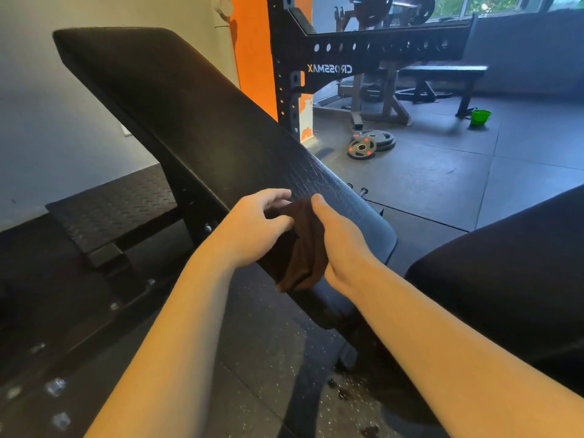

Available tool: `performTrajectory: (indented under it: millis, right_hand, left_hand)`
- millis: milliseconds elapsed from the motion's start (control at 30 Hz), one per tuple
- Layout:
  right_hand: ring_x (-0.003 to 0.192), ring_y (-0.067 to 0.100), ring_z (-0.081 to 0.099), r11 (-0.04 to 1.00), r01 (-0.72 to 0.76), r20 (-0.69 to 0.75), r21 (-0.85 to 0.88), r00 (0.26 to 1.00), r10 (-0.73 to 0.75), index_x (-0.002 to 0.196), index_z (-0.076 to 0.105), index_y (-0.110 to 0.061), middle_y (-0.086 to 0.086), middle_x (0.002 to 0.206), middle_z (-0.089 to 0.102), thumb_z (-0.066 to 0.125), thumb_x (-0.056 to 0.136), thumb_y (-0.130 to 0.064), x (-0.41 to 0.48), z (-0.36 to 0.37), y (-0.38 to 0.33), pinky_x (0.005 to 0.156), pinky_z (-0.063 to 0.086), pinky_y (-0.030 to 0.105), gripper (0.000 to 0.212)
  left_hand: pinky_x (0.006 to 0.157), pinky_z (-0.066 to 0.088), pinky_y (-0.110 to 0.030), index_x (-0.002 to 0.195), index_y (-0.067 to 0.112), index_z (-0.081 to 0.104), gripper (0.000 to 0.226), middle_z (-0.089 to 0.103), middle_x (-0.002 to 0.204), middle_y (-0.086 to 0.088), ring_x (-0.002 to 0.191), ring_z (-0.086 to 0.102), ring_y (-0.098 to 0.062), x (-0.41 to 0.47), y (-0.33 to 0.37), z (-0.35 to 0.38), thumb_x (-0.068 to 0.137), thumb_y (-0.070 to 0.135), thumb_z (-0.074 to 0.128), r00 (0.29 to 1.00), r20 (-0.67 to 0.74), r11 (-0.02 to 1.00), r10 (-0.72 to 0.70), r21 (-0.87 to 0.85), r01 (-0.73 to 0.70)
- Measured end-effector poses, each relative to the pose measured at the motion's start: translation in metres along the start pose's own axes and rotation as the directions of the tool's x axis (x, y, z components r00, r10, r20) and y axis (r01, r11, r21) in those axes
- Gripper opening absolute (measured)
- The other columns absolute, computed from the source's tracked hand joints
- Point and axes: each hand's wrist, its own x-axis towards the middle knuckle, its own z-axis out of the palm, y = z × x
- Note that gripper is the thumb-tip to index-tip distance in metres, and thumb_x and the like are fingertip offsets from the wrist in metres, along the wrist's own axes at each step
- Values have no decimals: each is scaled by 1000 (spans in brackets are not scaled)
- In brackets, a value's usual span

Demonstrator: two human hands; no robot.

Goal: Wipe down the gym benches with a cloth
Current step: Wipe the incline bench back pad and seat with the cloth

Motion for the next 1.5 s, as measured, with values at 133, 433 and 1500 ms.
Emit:
performTrajectory:
  millis: [133, 433, 1500]
  right_hand:
    - [106, 24, 73, 996, -58, 230, -63, 971, 71, 119, 71, -14, 8, 112, 76, 50, 100, -53, 2, -8, 6, 98, 55, 38, 48]
    - [109, 26, 71, 978, -29, 293, -207, 952, 90, 126, 63, -17, 11, 119, 72, 68, 96, -26, 2, -15, 22, 101, 55, 44, 32]
    - [92, 17, 71, 961, 278, -335, 7, 906, -260, 91, 70, -25, 5, 98, 75, 55, 104, -29, 0, -11, -5, 75, 59, 34, 21]
  left_hand:
    - [108, 45, -32, 147, 31, 52, 57, 65, 133, 14, 125, 59, -7, -2, -8, -14, 93, 30, 71, 991, 126, 997, -45, -62, 53]
    - [83, 57, -27, 103, 30, 76, 11, 76, 94, 12, 91, 72, -3, -3, -1, -16, 93, 33, 72, 994, 105, 999, -31, -33, 35]
    - [87, 58, -23, 127, 23, 68, 27, 75, 111, 10, 104, 70, -3, 1, 17, -1, 102, 16, 60, 991, 34, 967, 131, -225, -120]
